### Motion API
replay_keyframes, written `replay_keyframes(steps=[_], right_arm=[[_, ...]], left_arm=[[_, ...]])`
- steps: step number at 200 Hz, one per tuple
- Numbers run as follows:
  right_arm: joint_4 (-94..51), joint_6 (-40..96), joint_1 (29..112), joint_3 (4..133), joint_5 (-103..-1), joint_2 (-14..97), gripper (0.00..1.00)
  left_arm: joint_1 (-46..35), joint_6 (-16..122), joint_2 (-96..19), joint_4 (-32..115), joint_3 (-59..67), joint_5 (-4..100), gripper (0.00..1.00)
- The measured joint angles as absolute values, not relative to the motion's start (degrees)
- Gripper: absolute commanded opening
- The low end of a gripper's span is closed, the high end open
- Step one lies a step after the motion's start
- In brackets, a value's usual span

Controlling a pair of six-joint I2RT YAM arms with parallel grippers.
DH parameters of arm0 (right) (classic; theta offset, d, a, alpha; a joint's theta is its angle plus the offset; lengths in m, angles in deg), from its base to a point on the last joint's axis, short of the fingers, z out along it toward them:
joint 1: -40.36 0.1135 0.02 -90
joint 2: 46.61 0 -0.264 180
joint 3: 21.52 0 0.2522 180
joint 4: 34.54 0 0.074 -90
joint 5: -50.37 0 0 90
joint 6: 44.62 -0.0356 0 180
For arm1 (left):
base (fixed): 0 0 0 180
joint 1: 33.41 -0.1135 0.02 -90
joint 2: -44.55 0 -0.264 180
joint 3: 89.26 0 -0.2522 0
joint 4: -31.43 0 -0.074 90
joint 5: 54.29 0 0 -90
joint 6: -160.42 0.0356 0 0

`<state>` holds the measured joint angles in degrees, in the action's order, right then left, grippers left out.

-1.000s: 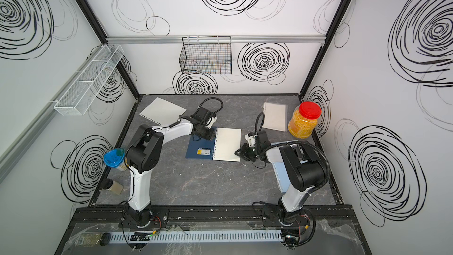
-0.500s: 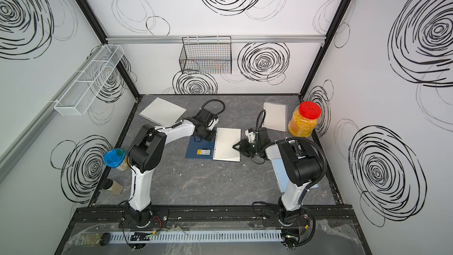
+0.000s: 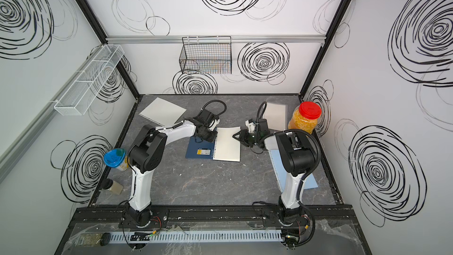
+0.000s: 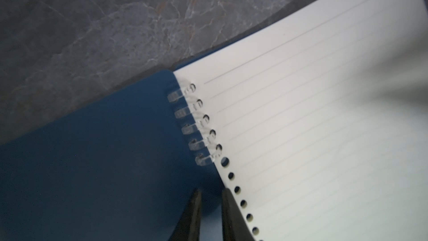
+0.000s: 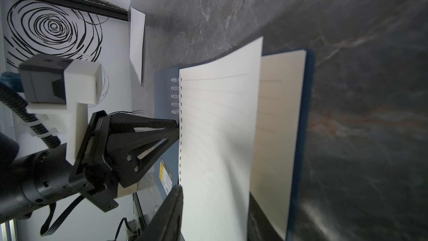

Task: Tear off pages from different notebooks
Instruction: Tear off the paper from the notebook.

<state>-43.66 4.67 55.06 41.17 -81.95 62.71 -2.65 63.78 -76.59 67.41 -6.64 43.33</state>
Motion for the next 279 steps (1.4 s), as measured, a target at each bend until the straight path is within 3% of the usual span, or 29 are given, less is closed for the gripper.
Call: replay_keyframes(steps=[46,80,103,219,279], right_arm=[[-40.3,7.0,54.8,48.2,-82.4,67.2,0.37],[-37.7,8.6,54.8,51.0,-82.5,67.7,0.1],[-35.4,10.4,54.8,52.7,-82.5,67.8,0.03],[-22.9,17.8,53.8,63.9,-81.8,71.6,0.01],[-20.2,20.0,53.7,65.3,-81.7,71.9,0.12]], left_arm=[[-2.6,63.8,-76.6,67.3,-6.6,43.3,0.21],[-2.7,63.9,-76.6,67.3,-6.6,43.3,0.21],[-2.7,64.0,-76.6,67.3,-6.6,43.3,0.21],[-1.5,63.0,-76.6,65.9,-6.3,43.6,0.25],[-3.2,62.2,-76.6,66.1,-6.6,44.1,0.31]])
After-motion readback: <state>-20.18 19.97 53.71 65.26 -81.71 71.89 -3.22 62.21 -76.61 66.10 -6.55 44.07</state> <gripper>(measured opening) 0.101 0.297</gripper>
